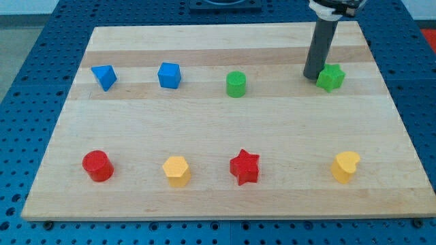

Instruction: Move arm to the diagonal top right of the green star

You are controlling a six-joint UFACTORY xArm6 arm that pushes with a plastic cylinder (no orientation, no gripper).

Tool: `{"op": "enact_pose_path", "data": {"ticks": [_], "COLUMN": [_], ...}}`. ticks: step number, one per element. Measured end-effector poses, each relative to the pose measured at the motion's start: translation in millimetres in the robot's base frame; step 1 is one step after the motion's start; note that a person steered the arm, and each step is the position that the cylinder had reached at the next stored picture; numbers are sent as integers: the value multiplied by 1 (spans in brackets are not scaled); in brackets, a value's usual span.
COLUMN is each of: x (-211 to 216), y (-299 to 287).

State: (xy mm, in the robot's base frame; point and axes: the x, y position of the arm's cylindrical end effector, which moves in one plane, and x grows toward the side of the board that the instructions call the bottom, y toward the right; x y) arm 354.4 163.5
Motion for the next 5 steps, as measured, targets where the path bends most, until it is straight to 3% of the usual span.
{"op": "enact_pose_path", "data": {"ticks": [3,5], "x": [-41,-41], "y": [9,62]}}
